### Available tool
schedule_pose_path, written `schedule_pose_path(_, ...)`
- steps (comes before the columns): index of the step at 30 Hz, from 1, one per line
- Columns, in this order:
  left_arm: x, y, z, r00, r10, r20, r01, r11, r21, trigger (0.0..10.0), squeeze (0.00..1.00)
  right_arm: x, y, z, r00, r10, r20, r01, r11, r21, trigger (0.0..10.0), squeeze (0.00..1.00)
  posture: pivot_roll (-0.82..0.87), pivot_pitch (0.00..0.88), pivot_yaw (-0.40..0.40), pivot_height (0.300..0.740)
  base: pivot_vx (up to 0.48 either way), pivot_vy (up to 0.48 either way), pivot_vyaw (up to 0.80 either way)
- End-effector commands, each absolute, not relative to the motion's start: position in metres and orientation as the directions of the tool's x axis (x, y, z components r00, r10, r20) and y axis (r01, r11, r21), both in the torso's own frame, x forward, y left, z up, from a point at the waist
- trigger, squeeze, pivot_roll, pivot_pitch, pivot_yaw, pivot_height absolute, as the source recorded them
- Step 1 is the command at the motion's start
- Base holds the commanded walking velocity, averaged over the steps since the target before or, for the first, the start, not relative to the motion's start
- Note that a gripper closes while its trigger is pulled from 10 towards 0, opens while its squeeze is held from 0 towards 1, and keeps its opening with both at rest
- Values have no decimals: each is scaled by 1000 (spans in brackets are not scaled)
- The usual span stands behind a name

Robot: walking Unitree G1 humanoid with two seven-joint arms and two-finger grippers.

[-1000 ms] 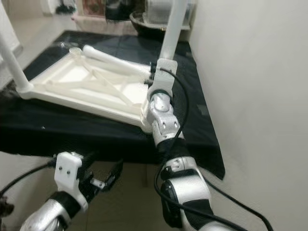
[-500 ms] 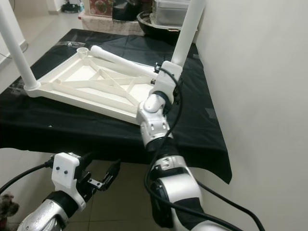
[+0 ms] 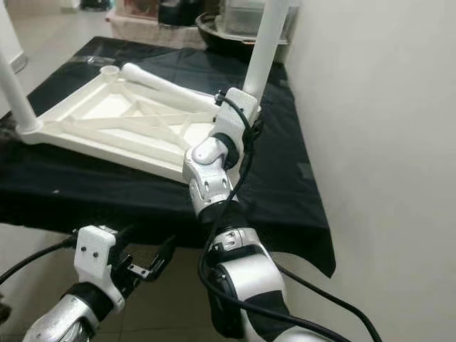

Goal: Building children table

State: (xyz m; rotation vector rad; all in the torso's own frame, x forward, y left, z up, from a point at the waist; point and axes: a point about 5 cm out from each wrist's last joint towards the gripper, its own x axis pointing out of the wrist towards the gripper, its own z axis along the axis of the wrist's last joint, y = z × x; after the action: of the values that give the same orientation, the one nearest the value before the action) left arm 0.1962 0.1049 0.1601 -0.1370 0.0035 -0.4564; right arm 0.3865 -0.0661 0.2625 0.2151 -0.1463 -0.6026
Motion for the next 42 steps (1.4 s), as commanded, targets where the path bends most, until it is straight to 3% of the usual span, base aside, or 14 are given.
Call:
schedule_pose_path(1, 195, 104, 154, 894, -449, 4, 445, 886, -131, 10000, 0, 389, -77, 251, 811, -585, 8, 562, 784, 263, 10000, 0, 95, 125, -90, 740, 0, 0, 0)
schedule_pose_path(8, 198, 105, 153, 896, -445, 8, 441, 887, -139, 10000, 0, 387, -97, 298, 774, -610, 167, 531, 770, 353, 10000, 0, 89, 120, -84, 740, 0, 0, 0)
schedule_pose_path(12, 202, 104, 153, 899, -438, 14, 436, 889, -137, 10000, 0, 382, -106, 327, 776, -555, 299, 431, 813, 390, 10000, 0, 87, 108, -82, 740, 0, 0, 0)
schedule_pose_path(14, 207, 106, 154, 913, -409, 21, 407, 903, -137, 10000, 0, 380, -99, 332, 848, -375, 375, 217, 890, 401, 10000, 0, 86, 101, -81, 740, 0, 0, 0)
schedule_pose_path(15, 207, 106, 154, 913, -409, 21, 407, 903, -137, 10000, 0, 380, -99, 332, 848, -375, 375, 217, 890, 401, 10000, 0, 86, 101, -81, 740, 0, 0, 0)
schedule_pose_path(16, 209, 107, 154, 918, -396, 22, 396, 908, -138, 10000, 0, 378, -95, 332, 866, -295, 403, 119, 906, 406, 10000, 0, 85, 99, -81, 740, 0, 0, 0)
schedule_pose_path(17, 212, 110, 155, 927, -373, 22, 373, 919, -125, 10000, 1000, 377, -89, 328, 890, -184, 418, -8, 909, 418, 10000, 0, 85, 95, -79, 740, 0, 0, 0)
schedule_pose_path(20, 216, 112, 156, 931, -364, 26, 365, 925, -110, 10000, 1000, 375, -84, 319, 905, -72, 419, -127, 894, 430, 10000, 0, 82, 85, -76, 740, 0, 0, 0)
schedule_pose_path(22, 224, 117, 161, 939, -343, 38, 344, 938, -36, 10000, 1000, 369, -79, 301, 911, 102, 400, -292, 845, 449, 10000, 0, 81, 80, -73, 740, 0, 0, 0)
schedule_pose_path(28, 243, 127, 166, 956, -291, 21, 283, 943, 173, 10000, 973, 356, -79, 272, 885, 290, 364, -429, 812, 396, 10000, 0, 78, 61, -63, 740, 0, 0, 0)
schedule_pose_path(29, 246, 129, 167, 960, -279, 11, 270, 938, 216, 10000, 0, 352, -79, 267, 873, 328, 361, -460, 800, 386, 10000, 0, 75, 59, -61, 740, 0, 0, 0)
schedule_pose_path(34, 254, 124, 167, 952, -306, -27, 297, 893, 339, 10000, 0, 337, -75, 254, 823, 443, 355, -557, 753, 351, 10000, 0, 81, 51, -57, 740, 0, 0, 0)
schedule_pose_path(42, 259, 113, 155, 922, -379, -83, 385, 868, 315, 10000, 0, 322, -65, 245, 770, 545, 332, -635, 709, 306, 10000, 0, 75, 51, -54, 740, 0, 0, 0)
